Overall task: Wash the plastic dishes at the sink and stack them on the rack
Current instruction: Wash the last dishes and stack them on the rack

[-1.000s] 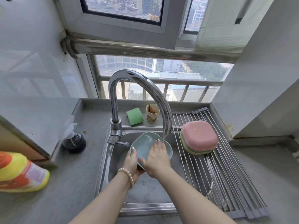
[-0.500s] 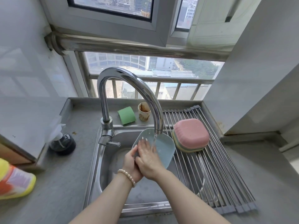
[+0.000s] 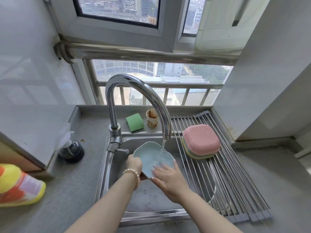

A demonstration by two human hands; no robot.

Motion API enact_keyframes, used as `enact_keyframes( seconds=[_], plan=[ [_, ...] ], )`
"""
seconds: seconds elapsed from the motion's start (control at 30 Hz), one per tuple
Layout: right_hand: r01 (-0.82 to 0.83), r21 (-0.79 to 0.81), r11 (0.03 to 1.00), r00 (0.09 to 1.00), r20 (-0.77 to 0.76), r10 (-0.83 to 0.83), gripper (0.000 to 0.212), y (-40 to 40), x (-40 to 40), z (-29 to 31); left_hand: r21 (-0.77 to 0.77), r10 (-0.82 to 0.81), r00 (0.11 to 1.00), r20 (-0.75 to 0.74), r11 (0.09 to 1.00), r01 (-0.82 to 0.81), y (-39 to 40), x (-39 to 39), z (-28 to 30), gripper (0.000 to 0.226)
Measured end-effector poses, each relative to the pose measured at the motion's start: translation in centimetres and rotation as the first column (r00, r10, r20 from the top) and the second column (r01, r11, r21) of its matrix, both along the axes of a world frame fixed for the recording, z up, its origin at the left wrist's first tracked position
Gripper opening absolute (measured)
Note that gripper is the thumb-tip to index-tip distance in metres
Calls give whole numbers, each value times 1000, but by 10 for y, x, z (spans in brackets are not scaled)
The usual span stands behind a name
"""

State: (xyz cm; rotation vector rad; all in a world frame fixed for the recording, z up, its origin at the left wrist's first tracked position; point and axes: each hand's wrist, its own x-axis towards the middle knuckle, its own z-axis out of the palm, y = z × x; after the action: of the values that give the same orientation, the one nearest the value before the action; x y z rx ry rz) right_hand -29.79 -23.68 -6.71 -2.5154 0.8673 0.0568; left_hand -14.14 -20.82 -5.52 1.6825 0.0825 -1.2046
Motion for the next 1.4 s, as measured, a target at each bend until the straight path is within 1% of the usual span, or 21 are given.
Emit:
enact_keyframes(
  seconds=[0.1,0.13,0.2,0.27,0.3,0.37,0.4,0.43,0.5,0.57,0.6,0.7,0.77,0.83,0.9,0.93,1.03,1.13,1.23,1.33,1.4],
  plan=[
    [96,-16,995,995,-3,-96,115,-11,-6,3,31,-46,996,-81,998,49,7,-6,3,28],
    [182,66,981,980,76,-187,105,-13,-5,8,42,-52,992,-116,997,57,9,-7,3,27],
    [388,355,851,820,288,-494,72,-20,-6,14,51,-67,981,-183,996,77,14,-7,1,26],
    [474,406,782,700,366,-614,36,-28,-6,23,28,-83,966,-245,995,93,19,-5,-5,20],
    [486,381,787,724,329,-606,17,-34,-6,28,6,-84,963,-258,996,88,21,-5,-7,17],
    [478,407,778,814,128,-567,66,-44,-3,35,-18,-73,974,-214,997,71,22,-6,-13,17],
    [491,482,726,830,-7,-557,82,-48,0,37,-21,-70,982,-174,998,67,22,-7,-13,17],
    [497,563,660,839,-117,-532,83,-50,3,37,-23,-66,989,-134,998,64,22,-7,-12,17],
    [508,647,568,829,-190,-526,50,-50,9,39,-32,-65,996,-57,997,63,22,-6,-5,19],
    [557,578,597,808,-209,-551,16,-50,14,38,-42,-104,994,-11,994,104,24,-3,7,29],
    [569,536,623,809,-230,-541,12,-49,15,36,-41,-139,990,10,989,139,25,-1,16,35],
    [568,487,664,823,-328,-463,31,-40,25,23,-20,-235,968,91,971,238,31,8,38,44],
    [592,403,698,803,-364,-471,56,-33,34,22,4,-287,951,115,957,289,34,17,47,45],
    [585,280,761,798,-367,-478,75,-29,43,26,29,-343,935,96,939,341,36,20,52,36],
    [572,165,804,797,-344,-497,79,-32,50,27,35,-388,920,57,921,387,37,17,56,18],
    [566,152,810,803,-323,-501,76,-36,52,28,25,-385,922,46,923,384,37,15,55,10],
    [509,214,834,847,-296,-442,54,-48,50,27,-3,-300,953,-39,954,300,33,18,38,35],
    [409,146,901,893,-265,-363,29,-63,43,36,-5,-211,976,57,977,212,28,16,9,31],
    [360,94,928,926,-161,-342,30,-71,41,49,-1,-143,974,178,989,145,19,5,-23,20],
    [426,44,904,905,-42,-424,37,-70,33,58,-53,-37,994,104,998,43,1,-13,-54,24],
    [528,56,847,837,137,-530,40,-67,25,62,-106,-37,999,37,994,41,-12,-31,-67,36]
  ],
)
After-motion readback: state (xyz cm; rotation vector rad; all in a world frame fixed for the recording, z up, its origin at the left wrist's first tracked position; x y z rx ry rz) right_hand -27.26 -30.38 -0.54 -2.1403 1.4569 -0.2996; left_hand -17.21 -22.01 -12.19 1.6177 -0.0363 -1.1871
